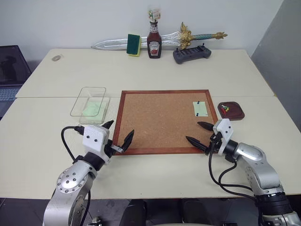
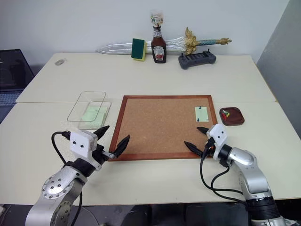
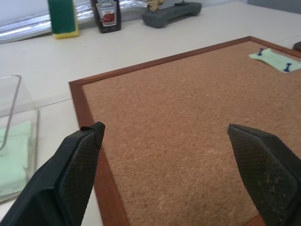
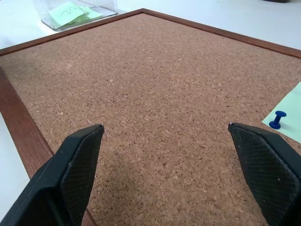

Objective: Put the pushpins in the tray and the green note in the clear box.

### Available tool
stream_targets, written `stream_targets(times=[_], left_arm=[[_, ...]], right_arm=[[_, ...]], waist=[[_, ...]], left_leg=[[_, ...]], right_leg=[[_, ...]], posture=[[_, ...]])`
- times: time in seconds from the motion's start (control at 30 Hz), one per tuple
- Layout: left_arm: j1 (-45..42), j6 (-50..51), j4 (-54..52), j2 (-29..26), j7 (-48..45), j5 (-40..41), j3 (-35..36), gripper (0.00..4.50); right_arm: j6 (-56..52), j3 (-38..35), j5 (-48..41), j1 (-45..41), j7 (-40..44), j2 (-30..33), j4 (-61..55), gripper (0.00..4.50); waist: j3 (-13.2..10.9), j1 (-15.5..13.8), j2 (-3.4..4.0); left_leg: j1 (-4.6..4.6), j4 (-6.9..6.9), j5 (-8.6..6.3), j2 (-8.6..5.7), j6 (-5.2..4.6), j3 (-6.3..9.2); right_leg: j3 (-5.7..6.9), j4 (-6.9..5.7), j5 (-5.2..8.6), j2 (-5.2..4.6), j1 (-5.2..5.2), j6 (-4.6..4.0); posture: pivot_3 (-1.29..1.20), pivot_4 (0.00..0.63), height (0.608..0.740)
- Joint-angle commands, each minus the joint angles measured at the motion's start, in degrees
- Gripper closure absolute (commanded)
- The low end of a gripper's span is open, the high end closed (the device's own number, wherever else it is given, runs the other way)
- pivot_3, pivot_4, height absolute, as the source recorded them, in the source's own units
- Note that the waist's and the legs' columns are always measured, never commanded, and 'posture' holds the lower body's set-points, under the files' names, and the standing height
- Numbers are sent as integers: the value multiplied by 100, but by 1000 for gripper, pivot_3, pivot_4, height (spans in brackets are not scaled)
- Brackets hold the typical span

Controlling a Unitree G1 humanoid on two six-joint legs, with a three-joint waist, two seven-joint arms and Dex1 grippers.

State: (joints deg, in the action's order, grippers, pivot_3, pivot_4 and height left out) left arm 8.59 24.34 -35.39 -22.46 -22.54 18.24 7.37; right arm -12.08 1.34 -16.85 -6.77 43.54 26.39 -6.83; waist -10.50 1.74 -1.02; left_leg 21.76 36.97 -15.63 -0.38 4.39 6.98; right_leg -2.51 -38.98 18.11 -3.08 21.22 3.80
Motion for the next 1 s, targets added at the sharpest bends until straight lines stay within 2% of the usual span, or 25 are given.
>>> stream_targets(times=[0.03,0.3,0.33,0.7,0.83,1.0], left_arm=[[-334,-68,159,-177,-264,129,19,831],[-1244,-54,1201,-463,-762,-111,-519,2383],[-1333,-92,1335,-472,-816,-148,-601,2473],[-2128,-217,2332,-256,-976,-678,-1437,4454],[-2373,-235,2595,-23,-837,-827,-1537,4454],[-2801,-550,2987,199,-707,-887,-1354,4454]], right_arm=[[-23,-178,-112,133,-118,22,-460,0],[-54,-283,-95,510,-287,82,-1056,0],[-67,-279,-102,533,-311,76,-1125,0],[-419,-357,-204,136,-693,-60,-1400,0],[-629,-413,-265,-251,-921,-177,-1269,0],[-768,-393,-320,-343,-977,-203,-1201,0]], waist=[[0,1,0],[1,1,1],[1,8,1],[1,8,1],[1,9,1],[1,-5,1]], left_leg=[[1,0,0,0,0,0],[1,0,0,-2,0,0],[0,0,0,-2,0,0],[1,0,0,-2,1,2],[3,0,1,-1,1,4],[5,3,1,-3,1,5]], right_leg=[[0,0,0,0,0,0],[1,-1,0,0,1,0],[1,-1,0,0,1,0],[2,-2,0,1,3,0],[3,-4,0,1,6,0],[4,-4,-1,0,6,0]], posture=[[0,150,740],[0,150,740],[0,150,740],[0,150,740],[0,150,740],[0,150,740]])
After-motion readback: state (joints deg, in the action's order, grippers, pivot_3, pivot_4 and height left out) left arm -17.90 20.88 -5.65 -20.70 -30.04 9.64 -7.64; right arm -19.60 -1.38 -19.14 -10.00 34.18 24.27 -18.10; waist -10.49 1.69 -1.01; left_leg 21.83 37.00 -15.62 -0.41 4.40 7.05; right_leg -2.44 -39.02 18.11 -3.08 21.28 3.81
